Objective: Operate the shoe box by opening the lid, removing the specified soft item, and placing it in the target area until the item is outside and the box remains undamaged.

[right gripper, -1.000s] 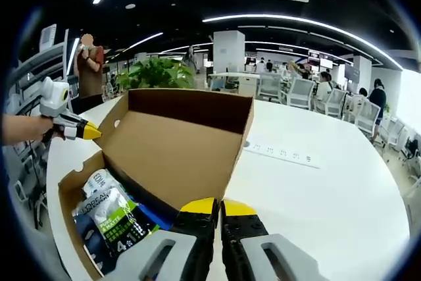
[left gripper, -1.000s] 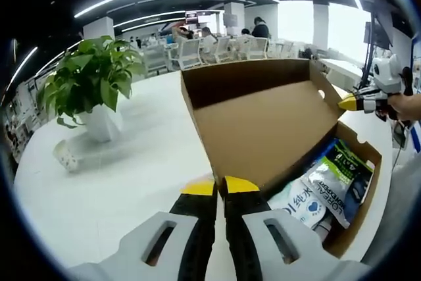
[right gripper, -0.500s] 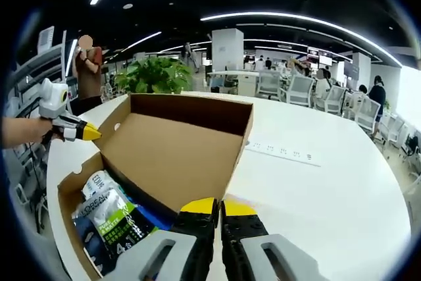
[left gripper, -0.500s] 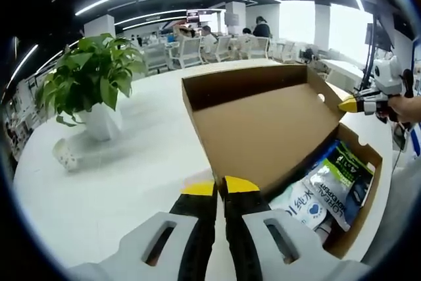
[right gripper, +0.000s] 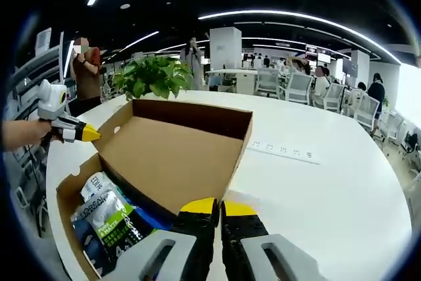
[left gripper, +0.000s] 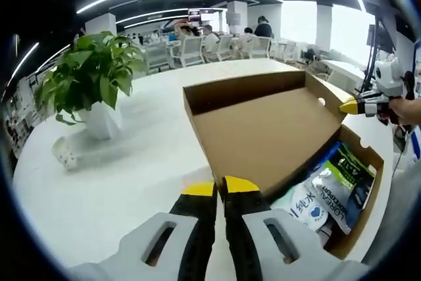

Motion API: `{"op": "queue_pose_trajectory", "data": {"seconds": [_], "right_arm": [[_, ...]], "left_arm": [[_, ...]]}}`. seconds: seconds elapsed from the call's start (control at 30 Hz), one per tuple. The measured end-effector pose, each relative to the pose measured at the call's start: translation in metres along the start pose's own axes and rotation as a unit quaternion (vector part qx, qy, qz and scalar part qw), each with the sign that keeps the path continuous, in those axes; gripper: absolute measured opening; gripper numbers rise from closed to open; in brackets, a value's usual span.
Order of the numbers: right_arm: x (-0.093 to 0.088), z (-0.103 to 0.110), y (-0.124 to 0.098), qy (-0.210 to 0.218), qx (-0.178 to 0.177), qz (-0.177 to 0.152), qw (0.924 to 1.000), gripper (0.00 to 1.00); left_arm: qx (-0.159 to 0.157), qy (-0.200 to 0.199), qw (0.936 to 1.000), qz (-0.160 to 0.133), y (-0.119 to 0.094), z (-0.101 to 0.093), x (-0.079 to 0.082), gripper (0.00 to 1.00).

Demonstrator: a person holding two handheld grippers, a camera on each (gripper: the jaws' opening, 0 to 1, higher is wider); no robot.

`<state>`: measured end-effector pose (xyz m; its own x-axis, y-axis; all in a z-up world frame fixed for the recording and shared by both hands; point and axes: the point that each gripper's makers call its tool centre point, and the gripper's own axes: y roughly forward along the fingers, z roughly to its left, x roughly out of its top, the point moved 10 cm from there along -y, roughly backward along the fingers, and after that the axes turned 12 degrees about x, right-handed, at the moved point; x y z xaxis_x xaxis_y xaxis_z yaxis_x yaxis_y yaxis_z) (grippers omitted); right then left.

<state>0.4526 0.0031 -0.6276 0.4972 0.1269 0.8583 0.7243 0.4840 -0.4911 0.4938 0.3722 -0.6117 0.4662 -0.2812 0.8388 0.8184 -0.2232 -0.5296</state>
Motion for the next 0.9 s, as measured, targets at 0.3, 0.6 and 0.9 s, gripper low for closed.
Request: {"op": "queue_pose_trajectory", "data": {"seconds": [0.3,0.6,0.9], "right_arm": [[0.001,-0.001,0.003,0.006,-0.001,0.005,1.0,0.0],[0.001,-0.003,0.006,0.009,-0.003,0.011,0.9999,0.0],[0.001,-0.004,0.009,0.016,-0.004,0.018,0.9997,0.0]], "left_arm": [[0.0,-0.004,1.0,0.008,0.004,0.001,0.001,0.02],[0.002,-0.004,0.9999,0.013,0.008,0.001,0.002,0.02],[0.004,-0.007,0.9997,0.021,0.011,0.001,0.004,0.02]]}}
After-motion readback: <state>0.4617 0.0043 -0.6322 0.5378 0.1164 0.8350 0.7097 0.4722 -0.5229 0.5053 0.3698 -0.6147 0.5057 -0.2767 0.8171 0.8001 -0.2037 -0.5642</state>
